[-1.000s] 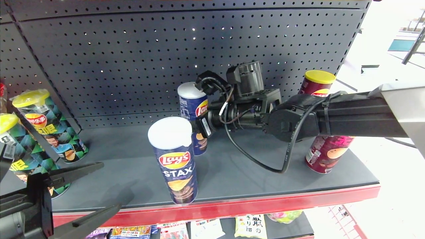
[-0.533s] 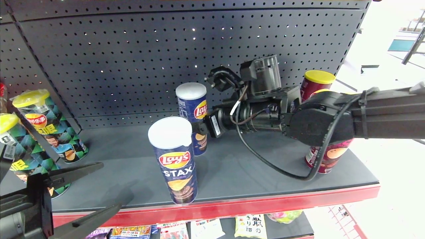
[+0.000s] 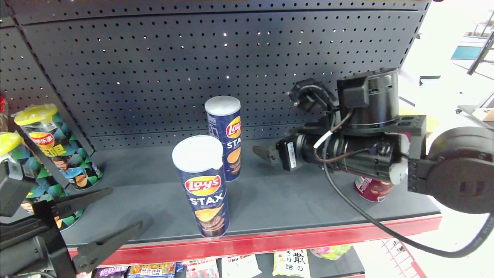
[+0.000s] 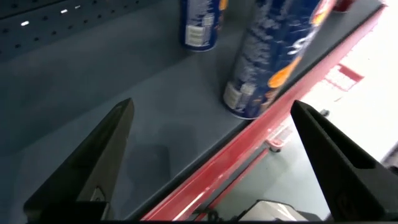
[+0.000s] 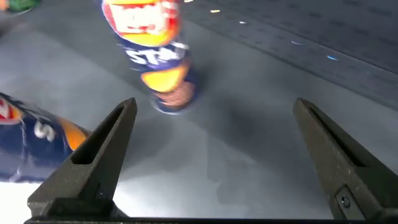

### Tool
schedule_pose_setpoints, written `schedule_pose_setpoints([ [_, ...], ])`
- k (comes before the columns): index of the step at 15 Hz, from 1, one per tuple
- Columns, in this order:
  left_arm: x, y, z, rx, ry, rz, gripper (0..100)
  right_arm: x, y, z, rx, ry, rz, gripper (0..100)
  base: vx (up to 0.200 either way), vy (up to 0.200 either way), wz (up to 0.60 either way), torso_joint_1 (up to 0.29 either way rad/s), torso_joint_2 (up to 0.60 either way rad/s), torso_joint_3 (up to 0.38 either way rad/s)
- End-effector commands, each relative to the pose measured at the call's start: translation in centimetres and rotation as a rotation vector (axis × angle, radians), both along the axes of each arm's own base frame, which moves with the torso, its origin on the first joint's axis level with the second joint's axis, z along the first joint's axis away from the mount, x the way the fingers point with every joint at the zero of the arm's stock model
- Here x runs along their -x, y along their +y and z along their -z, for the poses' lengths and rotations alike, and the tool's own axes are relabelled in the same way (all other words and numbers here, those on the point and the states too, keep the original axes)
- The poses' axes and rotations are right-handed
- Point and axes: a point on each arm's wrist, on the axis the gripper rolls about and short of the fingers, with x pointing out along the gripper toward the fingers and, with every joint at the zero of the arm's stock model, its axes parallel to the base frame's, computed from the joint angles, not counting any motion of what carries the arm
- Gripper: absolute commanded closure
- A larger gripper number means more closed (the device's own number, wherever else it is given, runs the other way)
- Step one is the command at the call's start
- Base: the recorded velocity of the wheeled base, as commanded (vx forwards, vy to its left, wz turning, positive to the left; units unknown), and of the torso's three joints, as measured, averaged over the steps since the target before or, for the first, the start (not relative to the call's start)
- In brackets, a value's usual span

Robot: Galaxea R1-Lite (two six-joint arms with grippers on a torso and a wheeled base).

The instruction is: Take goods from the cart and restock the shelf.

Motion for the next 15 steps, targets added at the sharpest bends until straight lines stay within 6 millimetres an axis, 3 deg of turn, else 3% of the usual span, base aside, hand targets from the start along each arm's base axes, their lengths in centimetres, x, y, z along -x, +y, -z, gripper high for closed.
schedule_pose_setpoints([
  [1, -0.4, 0.0, 0.2, -0.012, 0.015, -0.015, 0, 2.6, -2.5, -1.1, -0.029, -0.021, 0.04, 0, 0.0, 0.0, 0.0, 0.0, 0.0, 0.0],
  [4, -0.7, 0.1, 0.5, -0.053, 0.019, -0.067, 0, 6.1, -4.6, -2.1, -0.051, -0.051, 0.007, 0, 0.0, 0.0, 0.0, 0.0, 0.0, 0.0],
  [6, -1.8, 0.0, 1.1, -0.107, 0.047, -0.126, 0, 9.4, -7.4, -3.6, -0.098, -0.112, -0.011, 0, 0.0, 0.0, 0.0, 0.0, 0.0, 0.0],
  [7, -1.9, 0.0, 1.1, -0.108, 0.047, -0.125, 0, 9.5, -7.5, -3.6, -0.099, -0.115, -0.012, 0, 0.0, 0.0, 0.0, 0.0, 0.0, 0.0],
  [8, -2.2, 0.0, 1.5, -0.129, 0.062, -0.121, 0, 12.1, -10.3, -3.7, -0.102, -0.17, -0.02, 0, 0.0, 0.0, 0.0, 0.0, 0.0, 0.0],
  [10, -2.4, -0.2, 2.1, -0.134, 0.099, -0.101, 0, 15.5, -14.1, -3.1, -0.101, -0.233, 0.006, 0, 0.0, 0.0, 0.0, 0.0, 0.0, 0.0],
  [13, -3.3, -1.2, 3.2, -0.155, 0.16, -0.047, 0, 20.3, -20.1, -1.8, -0.049, -0.233, 0.23, 0, 0.0, 0.0, 0.0, 0.0, 0.0, 0.0],
  [15, -3.8, -1.7, 4.0, -0.18, 0.198, -0.018, 0, 22.1, -21.9, -0.7, -0.042, -0.183, 0.412, 0, 0.0, 0.0, 0.0, 0.0, 0.0, 0.0],
])
